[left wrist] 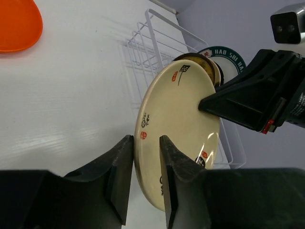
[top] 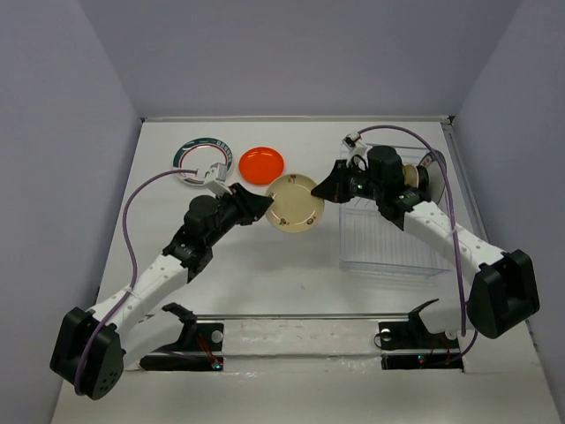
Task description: Load the plates into the dish rack
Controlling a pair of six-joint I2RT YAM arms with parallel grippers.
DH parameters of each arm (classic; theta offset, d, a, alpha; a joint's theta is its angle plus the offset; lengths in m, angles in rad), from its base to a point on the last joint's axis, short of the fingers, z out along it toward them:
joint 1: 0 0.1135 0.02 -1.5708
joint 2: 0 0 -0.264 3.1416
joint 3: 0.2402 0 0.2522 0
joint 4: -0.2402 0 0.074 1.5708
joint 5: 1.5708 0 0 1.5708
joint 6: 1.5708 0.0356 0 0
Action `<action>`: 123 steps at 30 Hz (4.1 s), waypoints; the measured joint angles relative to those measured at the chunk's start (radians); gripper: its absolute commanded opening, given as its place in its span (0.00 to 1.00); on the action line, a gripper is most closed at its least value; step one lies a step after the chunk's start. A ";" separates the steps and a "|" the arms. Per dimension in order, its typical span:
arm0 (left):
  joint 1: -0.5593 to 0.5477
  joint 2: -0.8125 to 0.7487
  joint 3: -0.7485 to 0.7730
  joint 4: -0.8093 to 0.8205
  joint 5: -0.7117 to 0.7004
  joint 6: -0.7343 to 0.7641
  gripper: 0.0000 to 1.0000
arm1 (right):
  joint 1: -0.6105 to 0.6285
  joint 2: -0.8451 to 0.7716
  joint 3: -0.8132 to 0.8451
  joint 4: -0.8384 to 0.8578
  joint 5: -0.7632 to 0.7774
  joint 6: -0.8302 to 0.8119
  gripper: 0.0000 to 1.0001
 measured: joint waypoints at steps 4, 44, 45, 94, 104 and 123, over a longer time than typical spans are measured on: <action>-0.001 0.041 0.036 0.010 0.006 0.000 0.69 | -0.023 -0.005 0.001 -0.010 0.028 0.001 0.07; 0.156 0.765 0.387 -0.084 -0.325 -0.010 0.83 | -0.120 0.070 0.236 -0.330 1.370 -0.618 0.07; 0.157 0.772 0.392 -0.083 -0.325 -0.011 0.83 | -0.120 0.073 0.236 -0.331 1.360 -0.616 0.07; 0.101 0.341 0.194 0.059 -0.315 -0.039 0.06 | 0.023 0.027 0.145 -0.167 0.300 -0.121 0.89; 0.004 0.172 0.149 0.091 -0.158 -0.056 0.06 | 0.023 0.063 0.195 -0.128 0.203 -0.094 0.83; 0.096 0.180 0.182 0.016 -0.203 -0.030 0.98 | -0.014 0.018 0.242 -0.352 0.925 -0.232 0.07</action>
